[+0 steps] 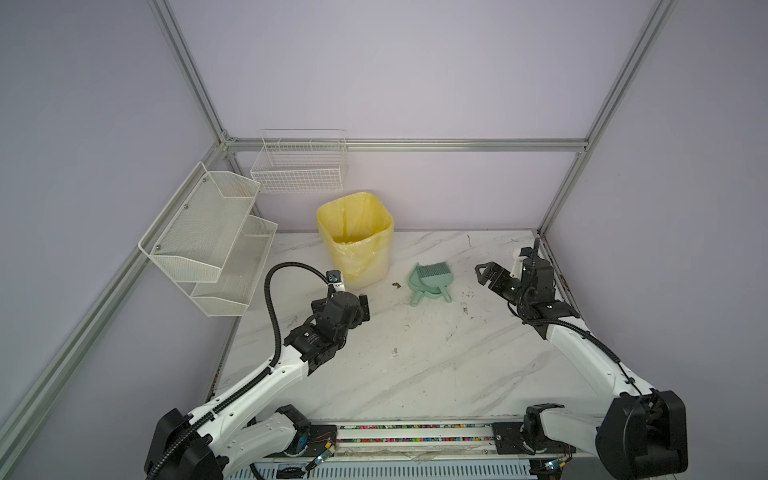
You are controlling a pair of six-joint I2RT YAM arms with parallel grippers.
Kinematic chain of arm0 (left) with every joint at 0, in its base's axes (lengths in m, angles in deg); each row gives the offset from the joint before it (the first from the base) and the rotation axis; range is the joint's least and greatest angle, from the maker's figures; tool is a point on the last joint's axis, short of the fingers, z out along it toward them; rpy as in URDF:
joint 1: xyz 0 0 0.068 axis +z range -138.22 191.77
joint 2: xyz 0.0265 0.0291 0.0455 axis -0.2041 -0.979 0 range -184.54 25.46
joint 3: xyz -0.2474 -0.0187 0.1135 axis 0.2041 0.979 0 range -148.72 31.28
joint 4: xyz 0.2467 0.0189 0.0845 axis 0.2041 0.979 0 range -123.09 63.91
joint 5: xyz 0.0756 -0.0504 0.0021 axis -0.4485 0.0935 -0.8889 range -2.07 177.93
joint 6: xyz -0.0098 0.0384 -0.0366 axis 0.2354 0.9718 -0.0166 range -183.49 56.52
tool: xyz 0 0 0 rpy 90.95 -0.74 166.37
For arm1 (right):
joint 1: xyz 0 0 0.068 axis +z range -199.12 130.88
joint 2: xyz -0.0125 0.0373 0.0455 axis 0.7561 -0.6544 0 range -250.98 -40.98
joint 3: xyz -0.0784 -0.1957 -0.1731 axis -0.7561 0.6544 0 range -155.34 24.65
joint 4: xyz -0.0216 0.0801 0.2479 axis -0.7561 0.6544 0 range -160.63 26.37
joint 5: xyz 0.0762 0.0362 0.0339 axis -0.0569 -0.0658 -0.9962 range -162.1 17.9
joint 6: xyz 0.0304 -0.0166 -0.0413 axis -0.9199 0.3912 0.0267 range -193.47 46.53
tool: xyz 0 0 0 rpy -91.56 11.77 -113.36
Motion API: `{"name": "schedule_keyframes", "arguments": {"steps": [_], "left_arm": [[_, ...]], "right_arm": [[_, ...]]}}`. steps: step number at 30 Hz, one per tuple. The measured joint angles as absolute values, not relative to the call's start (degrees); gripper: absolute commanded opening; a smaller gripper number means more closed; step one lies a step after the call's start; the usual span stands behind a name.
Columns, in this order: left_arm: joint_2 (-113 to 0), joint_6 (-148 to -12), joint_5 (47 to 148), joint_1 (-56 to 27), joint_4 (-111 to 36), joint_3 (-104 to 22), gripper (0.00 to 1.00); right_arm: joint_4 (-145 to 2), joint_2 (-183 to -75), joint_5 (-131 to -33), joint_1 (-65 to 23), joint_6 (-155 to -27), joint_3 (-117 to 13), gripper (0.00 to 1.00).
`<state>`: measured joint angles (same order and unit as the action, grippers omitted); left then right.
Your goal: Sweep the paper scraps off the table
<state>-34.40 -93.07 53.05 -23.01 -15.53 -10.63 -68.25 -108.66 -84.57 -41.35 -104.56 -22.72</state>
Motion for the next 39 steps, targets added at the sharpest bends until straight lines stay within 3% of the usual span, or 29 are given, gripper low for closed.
{"name": "schedule_keyframes", "arguments": {"steps": [9,21,30,39], "left_arm": [[-33.59,-92.96,46.28,-10.84,-23.0,-5.69,1.0],[-32.85,-82.05,50.02,-0.39,-39.85,4.49,1.0],[-46.81,-71.89,57.03,7.39,-67.72,14.42,1.0],[-56.1,-69.53,67.02,12.03,-85.47,15.12,1.0]], "right_arm": [[-69.04,-99.92,-74.16,-41.38,-100.74,-18.5,0.97],[-74.81,-97.14,-66.23,-41.38,-101.2,-12.67,0.97],[-80.14,-97.71,-61.62,-41.38,-97.24,-10.68,0.97],[-87.64,-102.15,-57.99,-41.38,-92.41,-8.78,0.97]]}}
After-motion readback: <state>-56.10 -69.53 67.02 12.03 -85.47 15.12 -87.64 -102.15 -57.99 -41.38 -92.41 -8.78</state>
